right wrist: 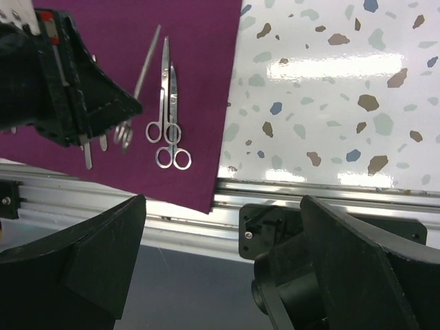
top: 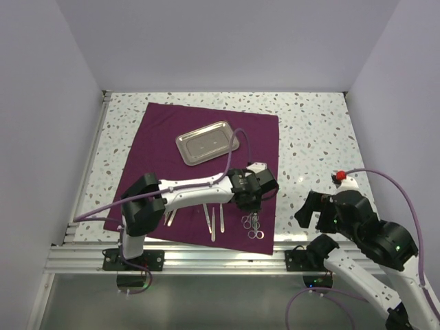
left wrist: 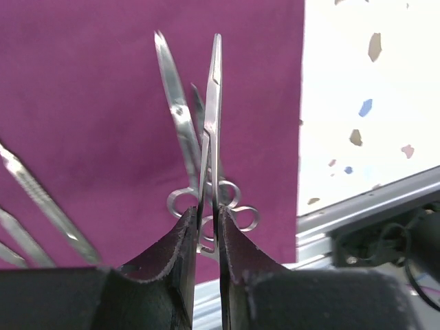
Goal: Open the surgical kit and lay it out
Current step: Place the medical item in the surgical kit, then reset both arms
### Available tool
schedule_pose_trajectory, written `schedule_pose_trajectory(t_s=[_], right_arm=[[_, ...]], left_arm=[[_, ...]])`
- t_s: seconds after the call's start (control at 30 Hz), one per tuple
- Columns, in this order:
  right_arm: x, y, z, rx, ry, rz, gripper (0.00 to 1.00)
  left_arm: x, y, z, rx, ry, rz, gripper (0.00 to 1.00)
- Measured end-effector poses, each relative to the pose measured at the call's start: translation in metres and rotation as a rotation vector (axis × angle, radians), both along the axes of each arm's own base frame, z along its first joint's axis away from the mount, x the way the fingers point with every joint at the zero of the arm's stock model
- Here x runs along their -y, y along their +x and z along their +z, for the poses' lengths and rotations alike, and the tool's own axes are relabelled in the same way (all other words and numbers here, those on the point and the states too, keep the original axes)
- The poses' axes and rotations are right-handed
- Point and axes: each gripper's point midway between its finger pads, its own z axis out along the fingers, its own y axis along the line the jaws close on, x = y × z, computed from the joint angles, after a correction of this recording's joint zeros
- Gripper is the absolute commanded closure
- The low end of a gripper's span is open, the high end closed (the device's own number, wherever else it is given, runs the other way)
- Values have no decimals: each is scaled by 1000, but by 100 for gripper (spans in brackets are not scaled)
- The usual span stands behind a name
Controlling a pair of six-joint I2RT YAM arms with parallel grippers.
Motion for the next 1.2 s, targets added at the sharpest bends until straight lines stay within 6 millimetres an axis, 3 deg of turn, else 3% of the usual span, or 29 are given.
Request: schedule_pose_trajectory(t_s=[0.1,0.23,0.37,0.47,0.63,0.8,0.87,0.93,0.97,1.07,1.1,1.2], right_arm=[[-1,-5,3,21,26,20,2],[-2,-9,6,37,47,42,1],[-3,-11,11,48,54,63,2],[-4,-13,17,64,69,78,1],[-2,-16,32,117,96,87,2],[-2,-18,46,157,123,96,2],[-2,-21,57,182,146,103,1],[-3,-23,68,207,171,112,2],[-3,-24,72,216,179,114,2],[-4,-24,77,220,187,119,2],[-5,-24,77,212,186,122,2],[-10,-21,73,181,176,132,2]], left_arm=[[10,-15,-3,1,-11,15,97],[16,-23,-21,-7,8,45,71],[15,-27,-40,-11,49,83,62],[14,-28,-41,-1,53,106,50],[9,-27,-37,22,66,131,43],[-3,-21,2,91,63,143,39],[-13,-16,29,139,41,149,29],[-26,-11,56,191,27,150,1],[-35,-8,71,220,19,154,0],[-77,6,116,304,9,196,0],[-89,13,124,319,10,220,0],[-149,34,148,384,23,297,0]])
